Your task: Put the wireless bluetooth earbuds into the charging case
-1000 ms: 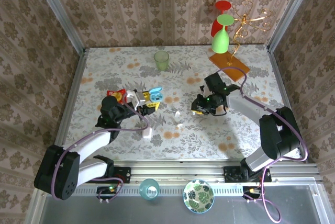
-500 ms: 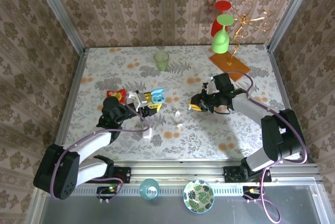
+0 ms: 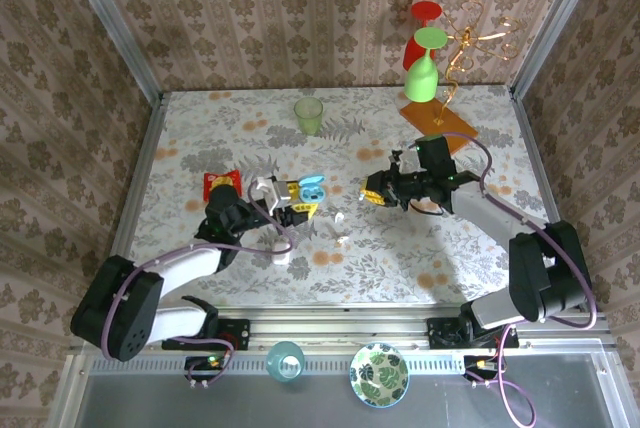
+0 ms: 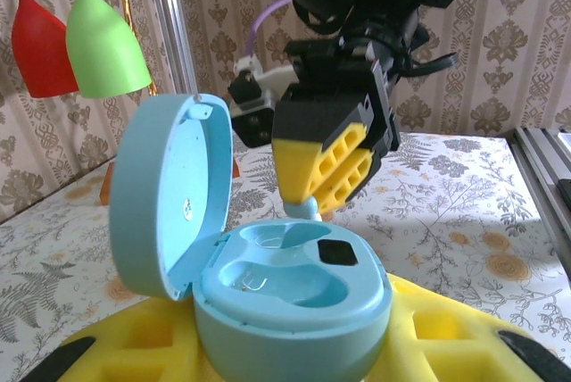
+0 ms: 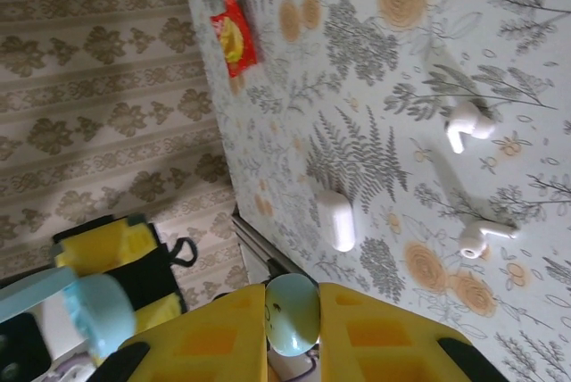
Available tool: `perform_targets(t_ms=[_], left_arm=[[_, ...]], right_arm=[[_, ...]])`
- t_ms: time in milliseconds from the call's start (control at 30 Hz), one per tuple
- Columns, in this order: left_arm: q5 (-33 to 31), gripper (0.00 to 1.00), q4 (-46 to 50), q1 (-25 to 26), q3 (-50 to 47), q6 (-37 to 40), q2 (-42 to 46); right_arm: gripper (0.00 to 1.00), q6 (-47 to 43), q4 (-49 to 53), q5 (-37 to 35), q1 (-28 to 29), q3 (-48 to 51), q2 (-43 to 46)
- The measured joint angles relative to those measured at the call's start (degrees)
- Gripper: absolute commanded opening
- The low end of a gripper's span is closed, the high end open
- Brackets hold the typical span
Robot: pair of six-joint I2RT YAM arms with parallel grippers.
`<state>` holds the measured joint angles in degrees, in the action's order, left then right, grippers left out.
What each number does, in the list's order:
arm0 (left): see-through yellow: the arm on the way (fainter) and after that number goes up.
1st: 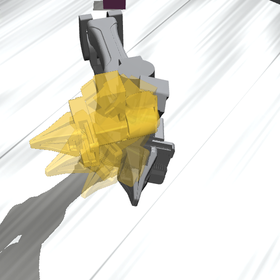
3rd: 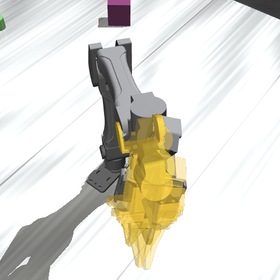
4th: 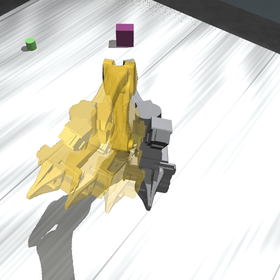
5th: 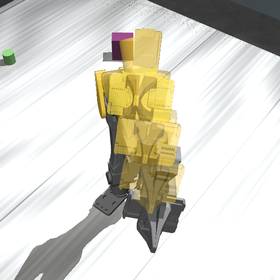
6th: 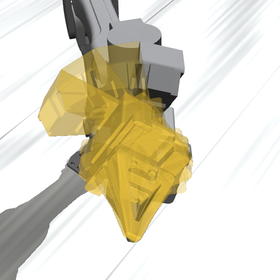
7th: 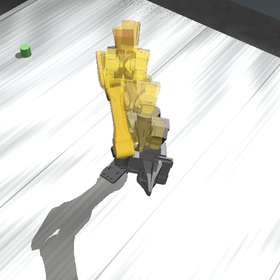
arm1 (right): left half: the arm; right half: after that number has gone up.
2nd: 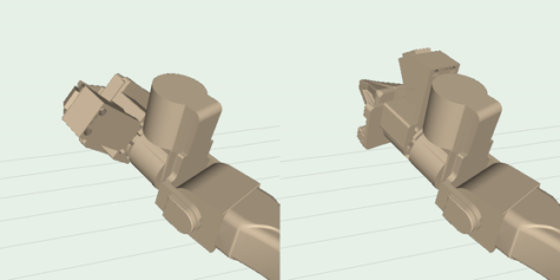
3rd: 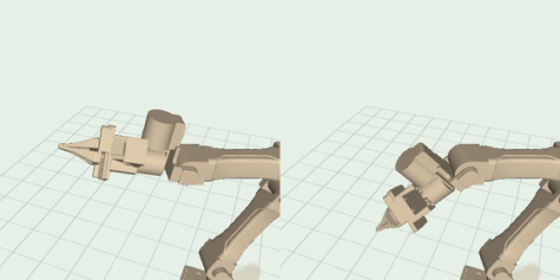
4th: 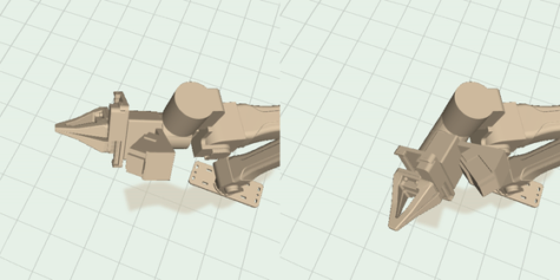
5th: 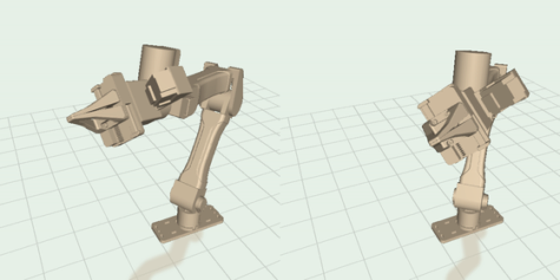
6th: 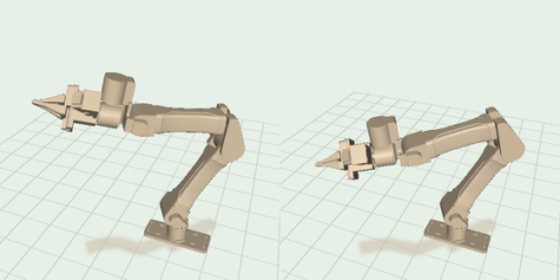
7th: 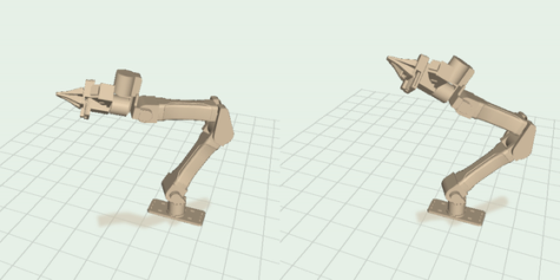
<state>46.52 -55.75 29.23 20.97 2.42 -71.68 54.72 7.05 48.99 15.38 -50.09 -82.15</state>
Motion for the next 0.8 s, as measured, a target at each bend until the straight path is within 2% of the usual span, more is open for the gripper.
perform_targets(t_ms=[333, 600, 800], left_arm=[[-1.2, 0.26, -5.2, 0.5, 1.5, -0.8, -6.1], [-1.6, 0.26, -9.7, 0.5, 2.8, -2.3, -9.2], [-1.6, 0.26, -10.6, 0.9, 2.8, -2.4, -9.2]], right_arm=[[0.18, 2.8, -4.8, 1.2, 2.4, 0.0, 6.0], [0.18, 2.7, -7.4, 0.7, 8.4, -2.4, 6.3], [0.18, 2.8, -10.4, 0.2, 10.8, -5.4, 5.2]])
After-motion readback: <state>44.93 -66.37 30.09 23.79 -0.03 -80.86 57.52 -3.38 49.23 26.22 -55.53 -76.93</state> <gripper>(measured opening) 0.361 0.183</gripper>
